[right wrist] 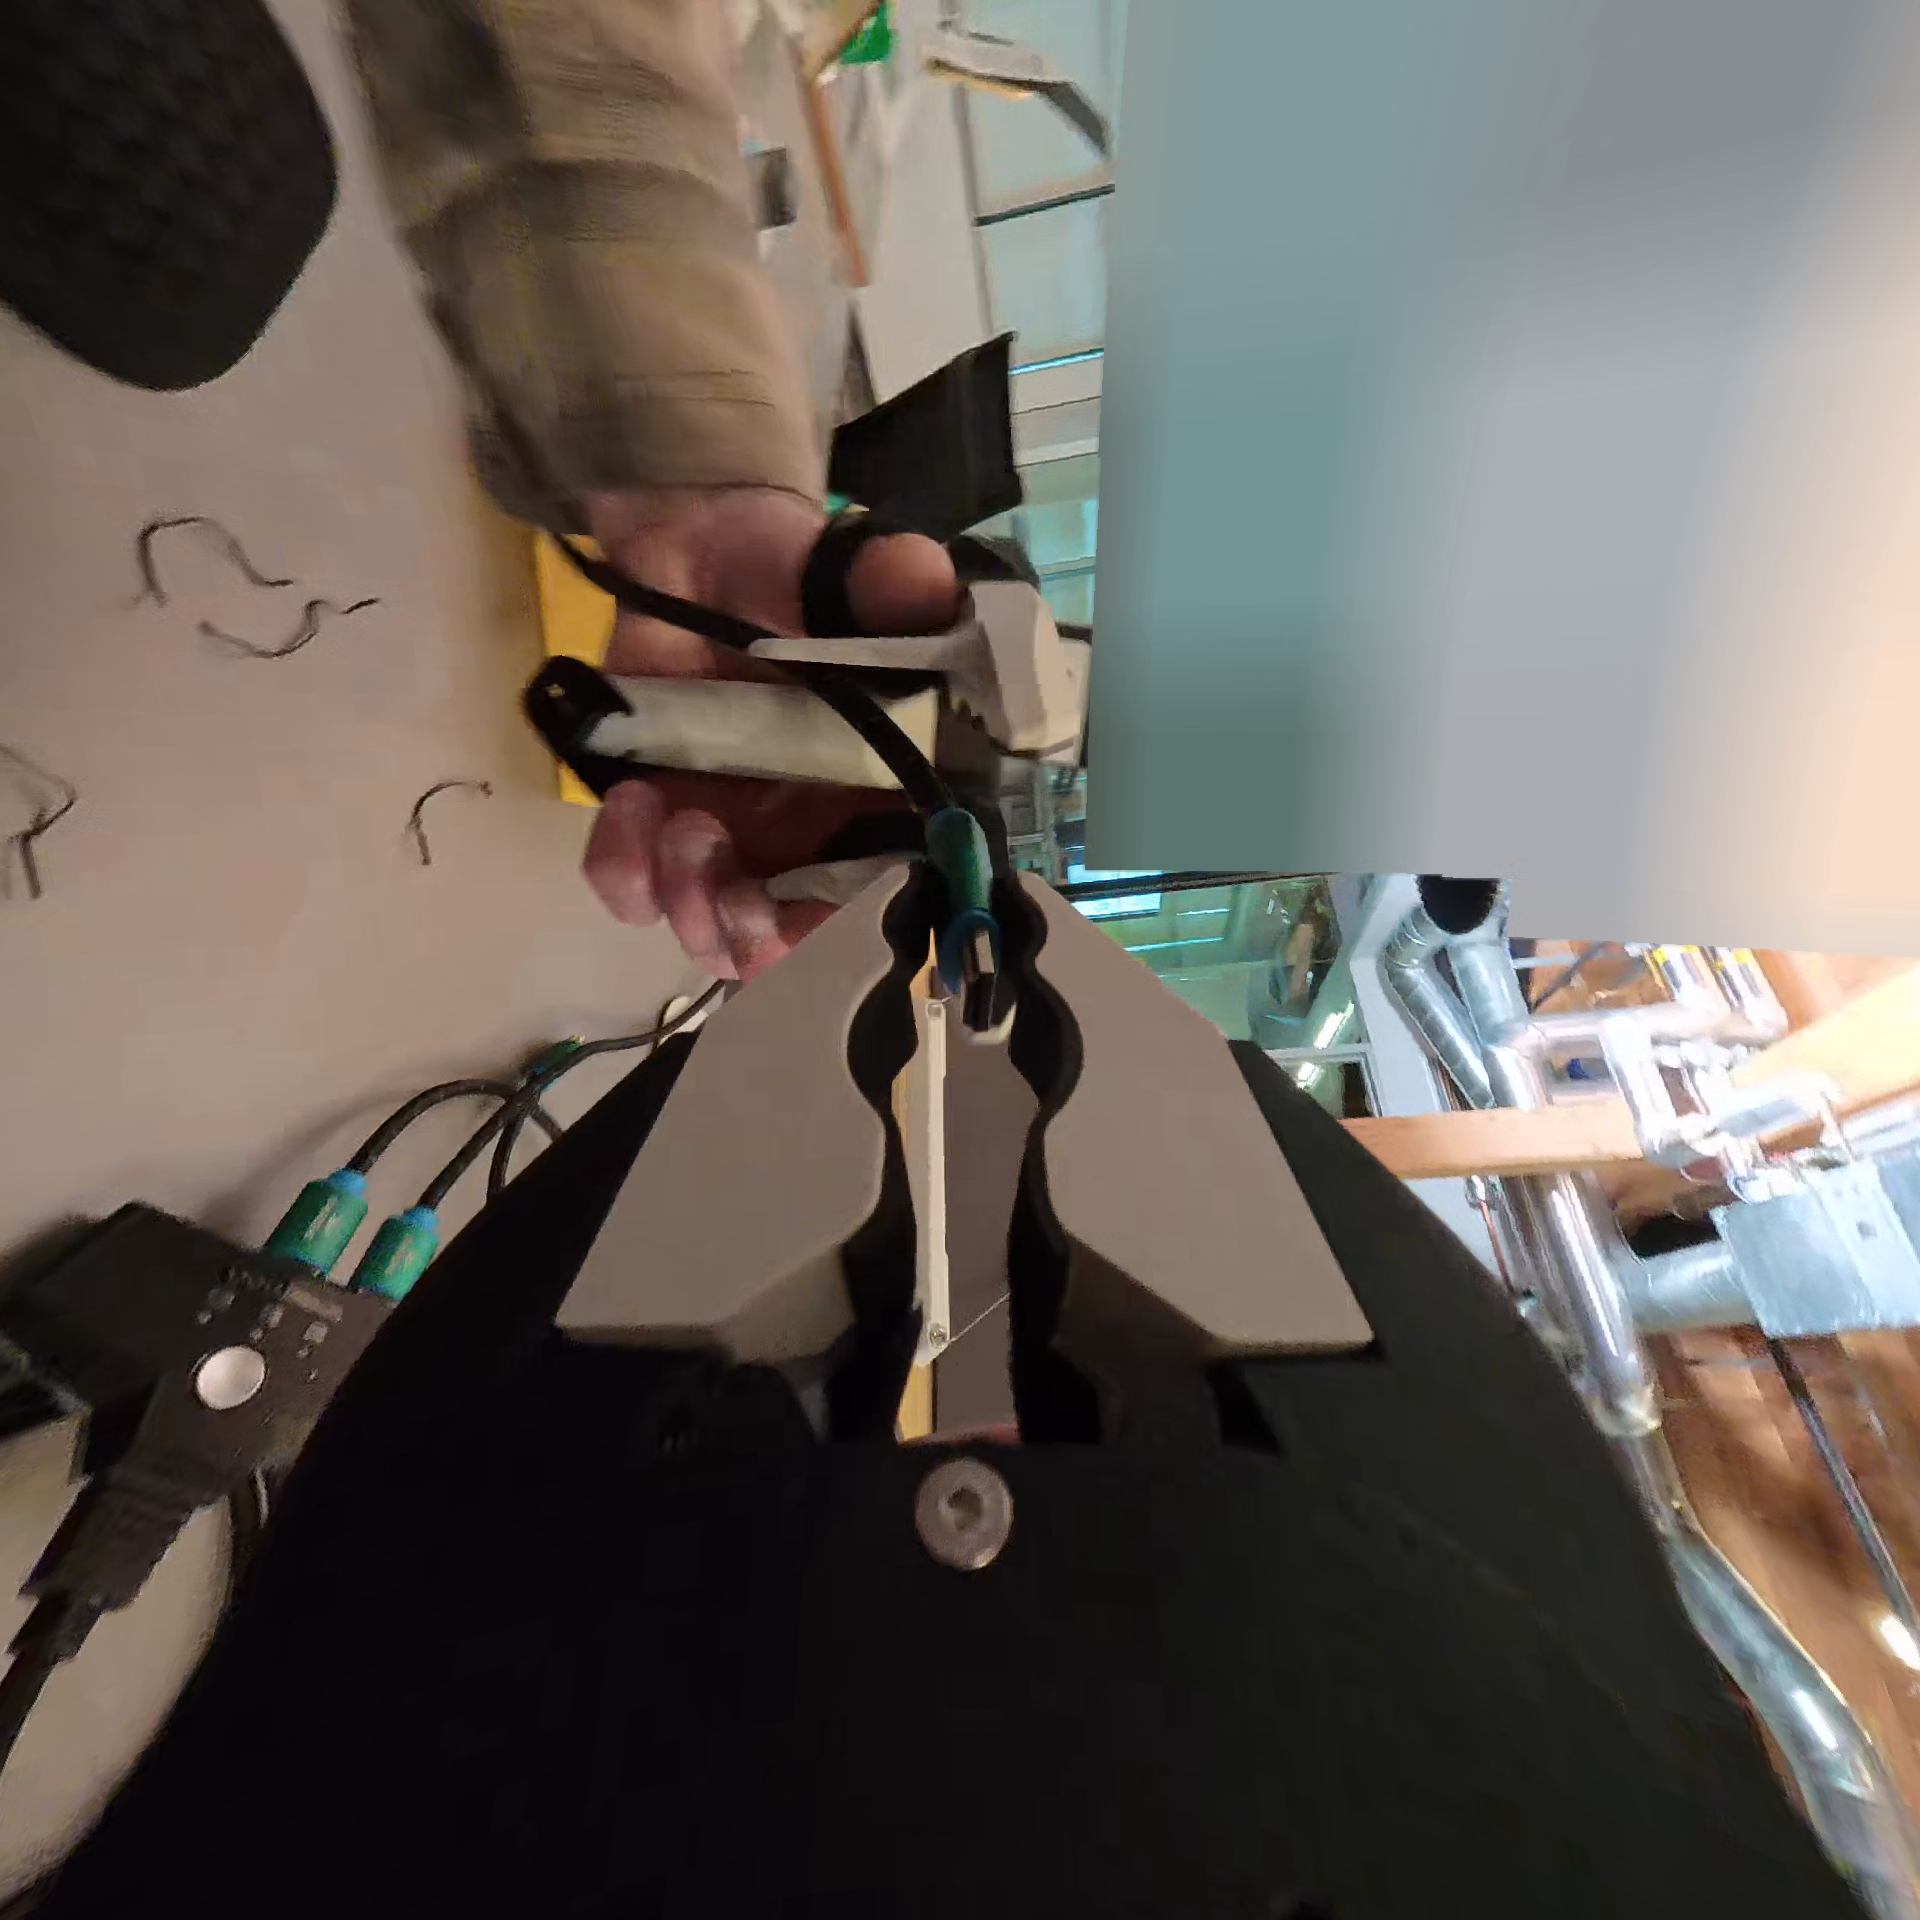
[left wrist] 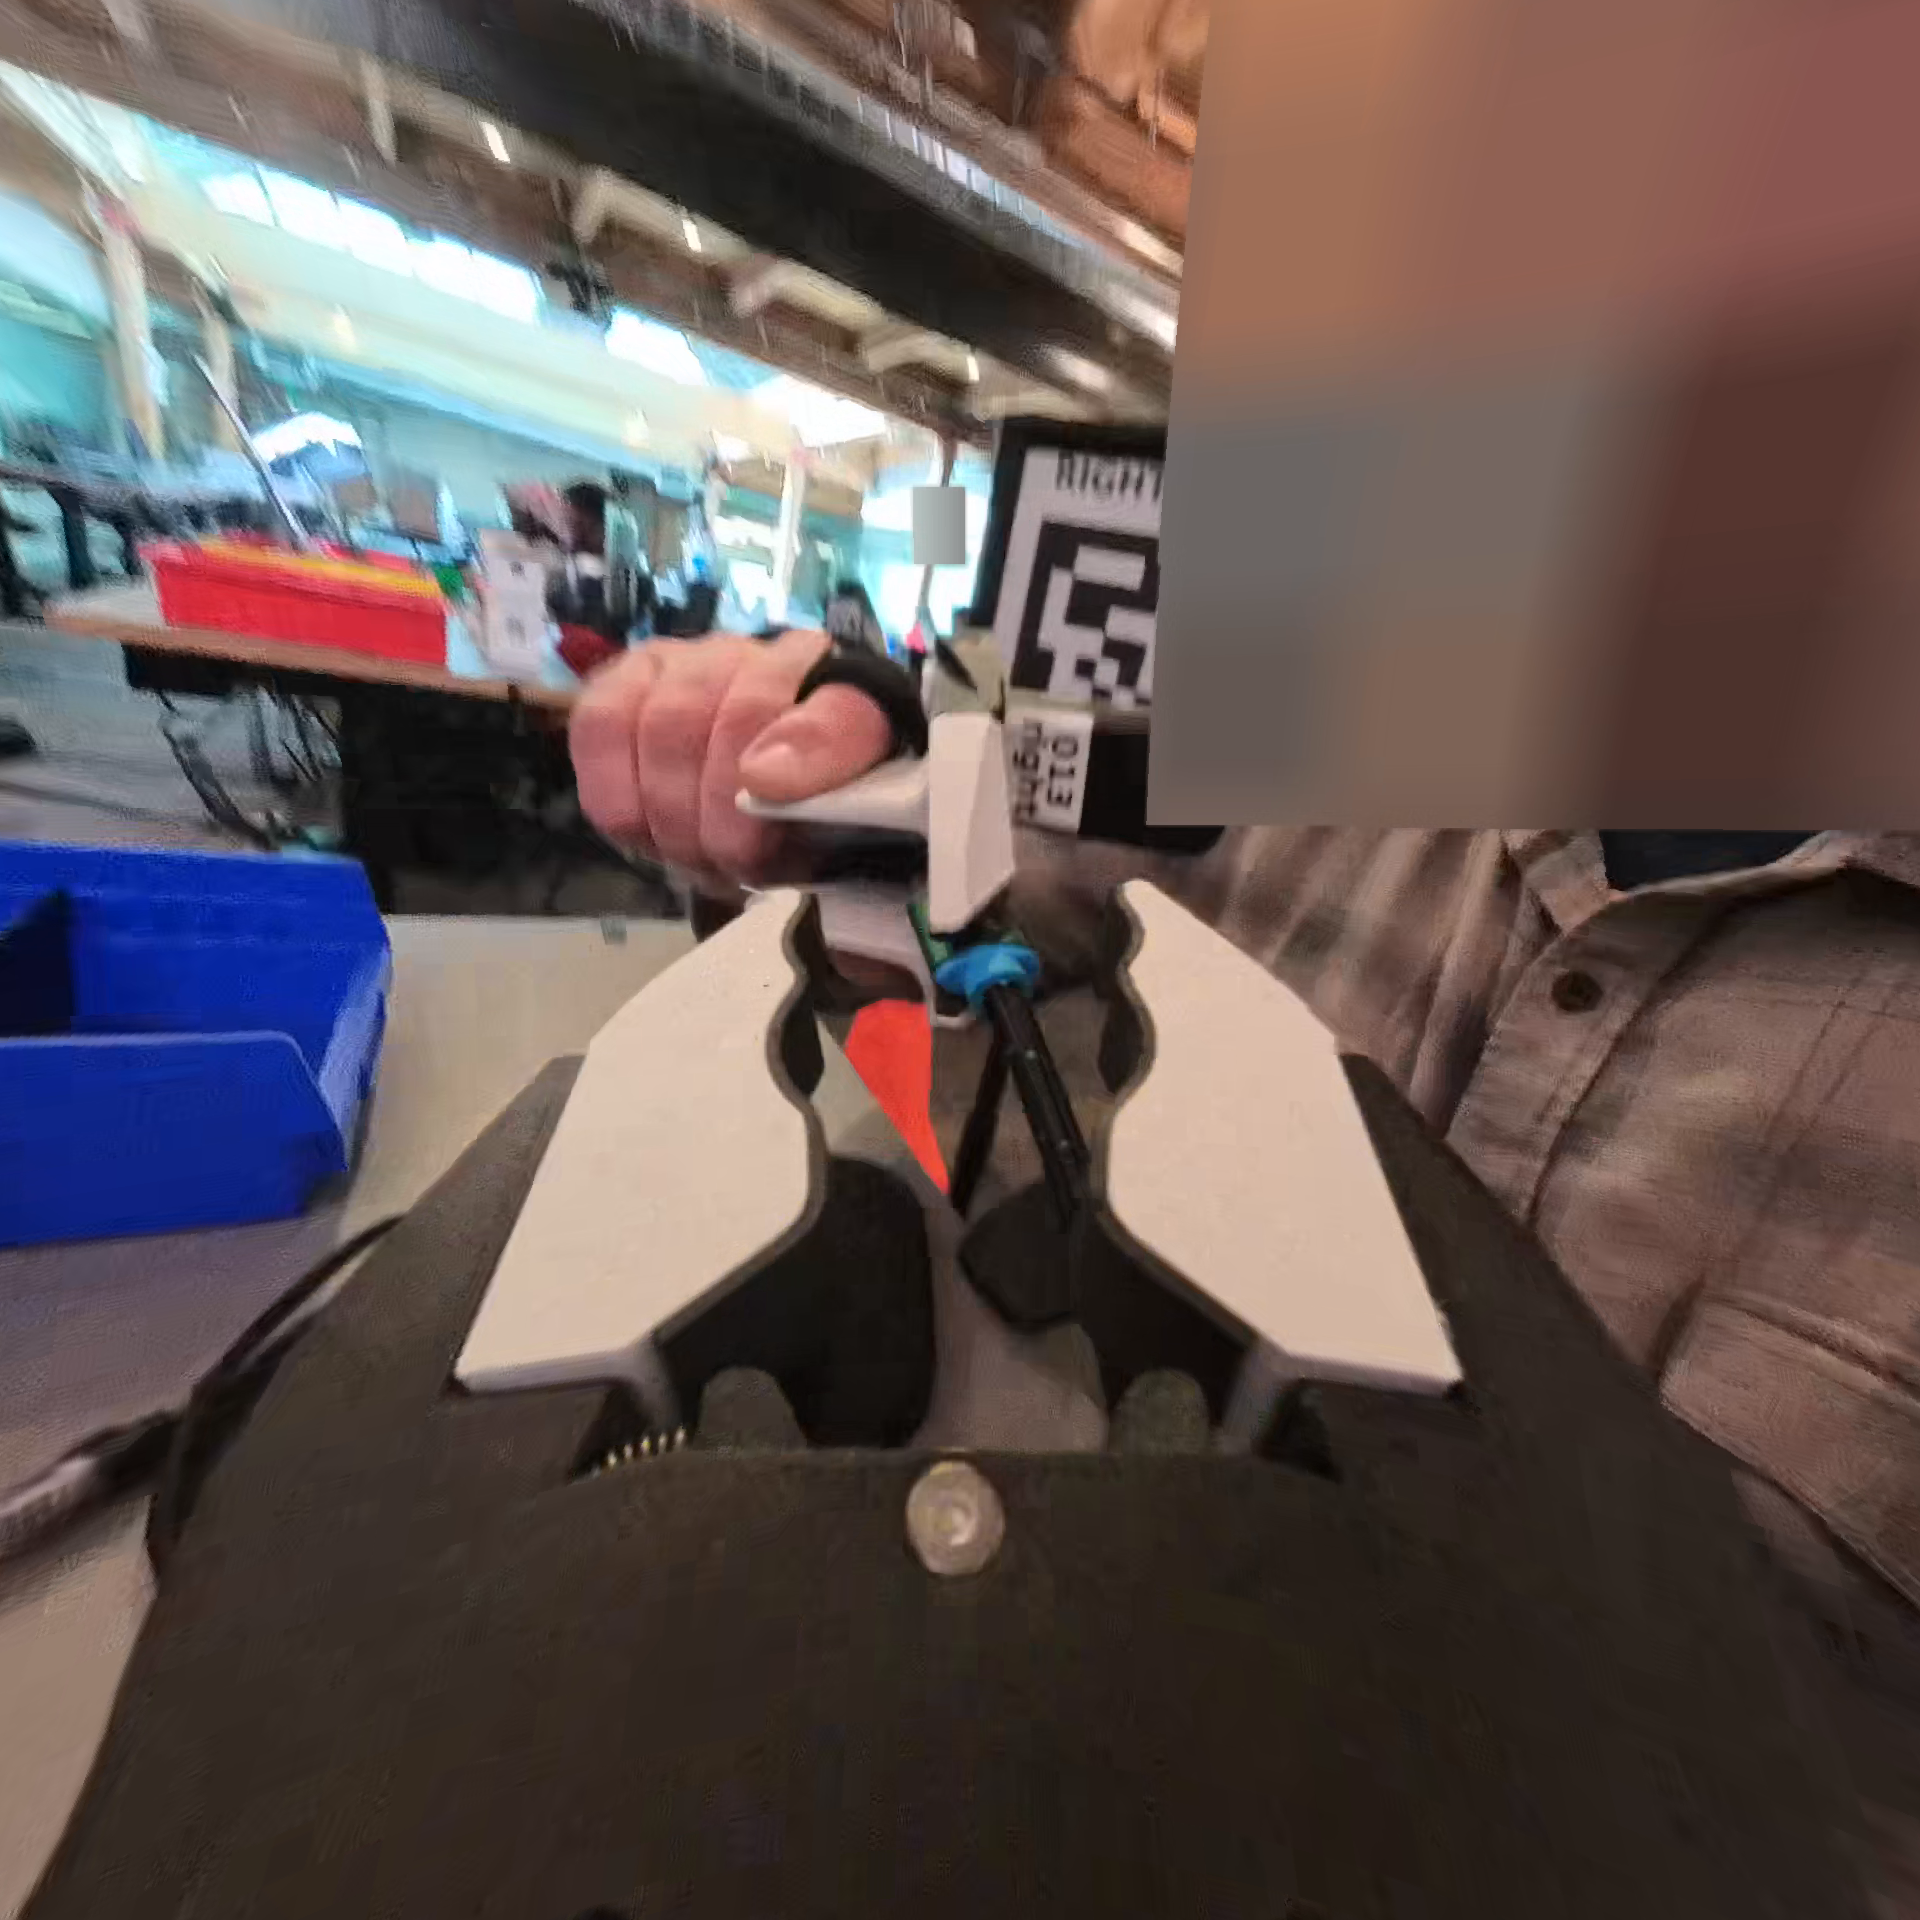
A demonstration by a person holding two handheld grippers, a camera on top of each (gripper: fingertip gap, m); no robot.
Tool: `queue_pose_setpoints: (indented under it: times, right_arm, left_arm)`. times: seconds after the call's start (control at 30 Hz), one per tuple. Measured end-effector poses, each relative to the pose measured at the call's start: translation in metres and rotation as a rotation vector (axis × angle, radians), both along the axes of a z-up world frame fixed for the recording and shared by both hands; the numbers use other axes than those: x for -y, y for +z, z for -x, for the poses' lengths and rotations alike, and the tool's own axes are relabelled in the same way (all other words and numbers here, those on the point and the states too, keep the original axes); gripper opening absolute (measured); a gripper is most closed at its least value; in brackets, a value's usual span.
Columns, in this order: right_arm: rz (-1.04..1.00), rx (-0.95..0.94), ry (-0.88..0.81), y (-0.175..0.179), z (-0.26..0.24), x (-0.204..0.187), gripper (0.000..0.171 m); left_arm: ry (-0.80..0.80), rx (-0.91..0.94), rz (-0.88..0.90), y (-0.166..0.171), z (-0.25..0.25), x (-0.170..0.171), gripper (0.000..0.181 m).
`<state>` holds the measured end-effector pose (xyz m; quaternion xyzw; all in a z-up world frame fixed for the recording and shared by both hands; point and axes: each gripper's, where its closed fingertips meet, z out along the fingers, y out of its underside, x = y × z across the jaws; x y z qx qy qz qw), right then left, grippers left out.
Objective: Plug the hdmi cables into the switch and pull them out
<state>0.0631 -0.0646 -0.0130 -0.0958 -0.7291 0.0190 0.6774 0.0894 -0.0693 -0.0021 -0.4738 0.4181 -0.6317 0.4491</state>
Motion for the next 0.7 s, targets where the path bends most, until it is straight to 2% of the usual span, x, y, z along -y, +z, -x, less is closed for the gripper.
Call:
queue_pose_setpoints:
  times: [0.07, 0.13, 0.2, 0.3, 0.4, 0.7]
  right_arm:
    - [0.006, -0.066, -0.008, 0.002, -0.001, -0.005, 0.01]
    - [0.009, -0.113, -0.018, 0.003, -0.002, -0.011, 0.01]
    - [-0.046, -0.131, -0.04, 0.002, -0.001, -0.016, 0.01]
    - [-0.097, -0.153, -0.052, 0.004, 0.001, -0.019, 0.009]
    - [-0.12, -0.145, -0.054, 0.004, 0.003, -0.022, 0.009]
    - [-0.012, -0.136, -0.007, 0.007, 0.011, -0.026, 0.01]
  left_arm:
    - [0.071, 0.142, 0.025, 0.007, 0.006, -0.003, 0.049]
    - [0.099, 0.196, 0.048, 0.005, 0.005, -0.001, 0.045]
    - [0.131, 0.134, 0.033, -0.007, -0.006, -0.001, 0.045]
    - [0.18, 0.135, 0.051, -0.005, -0.006, -0.006, 0.039]
    - [0.292, 0.112, 0.006, -0.006, 0.0, -0.017, 0.026]
    - [0.422, 0.073, -0.102, 0.0, 0.008, -0.023, 0.021]
